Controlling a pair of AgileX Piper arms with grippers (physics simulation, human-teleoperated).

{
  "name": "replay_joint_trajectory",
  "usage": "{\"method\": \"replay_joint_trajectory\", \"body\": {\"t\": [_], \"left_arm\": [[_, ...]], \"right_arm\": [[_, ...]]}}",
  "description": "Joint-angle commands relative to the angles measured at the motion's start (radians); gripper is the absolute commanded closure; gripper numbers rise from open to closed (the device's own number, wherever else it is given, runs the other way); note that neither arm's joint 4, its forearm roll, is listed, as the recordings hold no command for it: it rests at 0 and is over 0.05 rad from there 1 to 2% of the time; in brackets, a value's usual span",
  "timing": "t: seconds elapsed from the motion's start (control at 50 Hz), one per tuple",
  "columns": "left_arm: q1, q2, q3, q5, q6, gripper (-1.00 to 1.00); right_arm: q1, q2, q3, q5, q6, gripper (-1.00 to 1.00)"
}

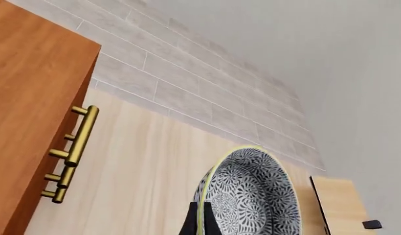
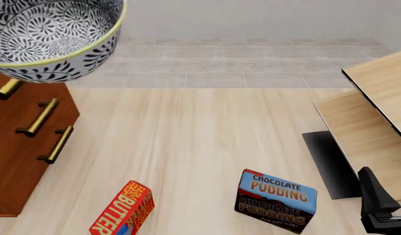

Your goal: Close the top drawer of the cabinet and put the bowl on top of it.

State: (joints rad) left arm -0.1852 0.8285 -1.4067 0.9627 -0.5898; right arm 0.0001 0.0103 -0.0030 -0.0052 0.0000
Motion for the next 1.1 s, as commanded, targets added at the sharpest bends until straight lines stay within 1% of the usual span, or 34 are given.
{"method": "replay_joint_trajectory", "body": {"t": [0.02, 0.08, 0.38, 0.74, 0.78, 0.8, 0.86, 0.92, 0.94, 0.98, 1.1], "left_arm": [[0.034, 0.019, -0.105, 0.051, 0.006, 1.00], [0.045, 0.023, -0.123, 0.060, 0.019, 1.00], [0.098, 0.042, -0.168, 0.077, 0.037, 1.00], [0.180, 0.051, -0.124, 0.028, 0.029, 1.00], [0.195, 0.054, -0.112, 0.019, 0.024, 1.00], [0.217, 0.048, -0.098, -0.010, 0.002, 1.00], [0.222, 0.057, -0.089, -0.007, 0.011, 1.00], [0.239, 0.055, -0.073, -0.026, 0.000, 1.00], [0.247, 0.056, -0.072, -0.027, -0.013, 1.00], [0.256, 0.059, -0.075, -0.029, -0.001, 1.00], [0.295, 0.064, -0.062, -0.051, -0.007, 1.00]], "right_arm": [[0.000, -0.002, 0.000, 0.002, 0.000, -1.00], [0.000, -0.002, 0.000, 0.002, 0.000, -1.00], [0.000, -0.002, 0.000, 0.002, 0.000, -1.00], [0.000, -0.002, 0.000, 0.002, 0.000, -1.00], [0.000, -0.002, 0.000, 0.002, 0.000, -1.00], [0.000, -0.002, 0.000, 0.002, 0.000, -1.00], [0.000, -0.002, 0.000, 0.002, 0.000, -1.00], [0.000, -0.002, 0.000, 0.002, 0.000, -1.00], [0.000, -0.002, 0.000, 0.002, 0.000, -1.00], [0.000, -0.002, 0.000, 0.002, 0.000, -1.00], [0.000, -0.002, 0.000, 0.002, 0.000, -1.00]]}}
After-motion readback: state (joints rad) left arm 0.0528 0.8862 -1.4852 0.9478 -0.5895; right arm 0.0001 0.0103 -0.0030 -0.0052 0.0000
